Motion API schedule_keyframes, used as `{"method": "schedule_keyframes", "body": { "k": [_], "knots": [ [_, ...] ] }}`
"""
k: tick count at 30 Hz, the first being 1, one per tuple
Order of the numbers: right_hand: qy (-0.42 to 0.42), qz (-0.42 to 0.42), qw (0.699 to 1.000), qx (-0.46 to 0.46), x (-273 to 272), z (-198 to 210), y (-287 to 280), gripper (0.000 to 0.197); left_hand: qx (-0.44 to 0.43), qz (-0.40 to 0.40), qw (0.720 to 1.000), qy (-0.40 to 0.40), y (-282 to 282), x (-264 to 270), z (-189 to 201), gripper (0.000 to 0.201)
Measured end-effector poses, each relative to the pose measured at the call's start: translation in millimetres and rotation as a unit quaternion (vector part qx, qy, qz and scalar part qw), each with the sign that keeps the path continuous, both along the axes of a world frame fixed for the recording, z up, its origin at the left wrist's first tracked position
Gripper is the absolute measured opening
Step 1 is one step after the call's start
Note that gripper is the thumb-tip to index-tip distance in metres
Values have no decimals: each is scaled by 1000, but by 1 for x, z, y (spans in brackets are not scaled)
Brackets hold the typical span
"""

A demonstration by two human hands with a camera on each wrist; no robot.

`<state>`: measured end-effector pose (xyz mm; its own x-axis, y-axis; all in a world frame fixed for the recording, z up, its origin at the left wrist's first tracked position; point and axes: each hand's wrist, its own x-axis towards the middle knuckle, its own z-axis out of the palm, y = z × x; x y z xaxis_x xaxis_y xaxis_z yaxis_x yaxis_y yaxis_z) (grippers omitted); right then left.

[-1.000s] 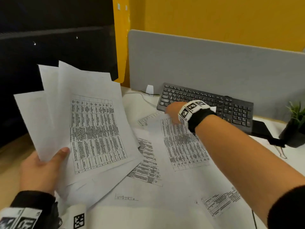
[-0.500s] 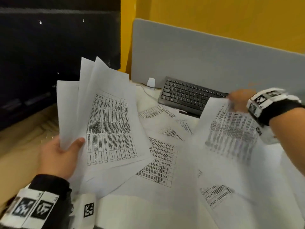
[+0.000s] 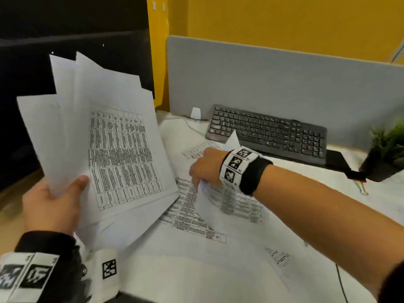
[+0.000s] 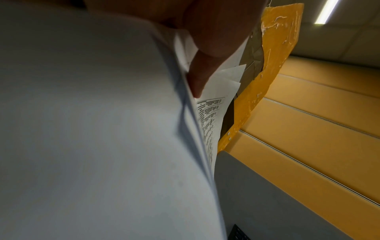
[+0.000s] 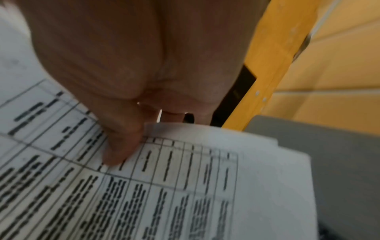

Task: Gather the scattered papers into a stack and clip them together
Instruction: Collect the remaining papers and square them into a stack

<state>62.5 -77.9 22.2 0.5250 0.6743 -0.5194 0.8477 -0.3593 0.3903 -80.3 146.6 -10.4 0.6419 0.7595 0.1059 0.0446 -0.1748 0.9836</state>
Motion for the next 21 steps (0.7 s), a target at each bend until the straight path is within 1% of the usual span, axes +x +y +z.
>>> {"method": "schedule_keyframes", "body": {
  "k": [2,4,5,9,11,13,14,16,19,21],
  "knots": [
    [55,-24,998,11,-6,-20,-3,33,42,6,999,-1,3,0,2,37],
    [85,-67,994,23,-8,-25,-20,37,34,10,999,-5,5,4,2,34],
    [89,-83,992,31,-9,-24,-31,35,34,8,999,-4,5,5,2,33],
    [73,-137,988,11,-7,-15,-79,22,35,-13,999,-30,0,17,1,33],
    [50,-145,988,-9,-1,-13,-89,13,36,-15,999,-33,-2,22,-2,33],
    [34,-152,988,-7,10,-12,-89,11,36,-15,999,-34,-4,28,-5,33],
    [27,-152,988,3,16,-14,-86,13,41,-16,998,-34,-5,29,-6,33],
    [21,-148,988,37,25,-21,-76,25,44,-14,998,-34,-3,32,-8,32],
    [67,-160,983,63,32,-34,-58,44,49,-14,998,-29,4,34,-12,30],
    [99,-164,979,71,34,-40,-52,50,50,-10,998,-30,6,33,-12,31]
  ]
}}
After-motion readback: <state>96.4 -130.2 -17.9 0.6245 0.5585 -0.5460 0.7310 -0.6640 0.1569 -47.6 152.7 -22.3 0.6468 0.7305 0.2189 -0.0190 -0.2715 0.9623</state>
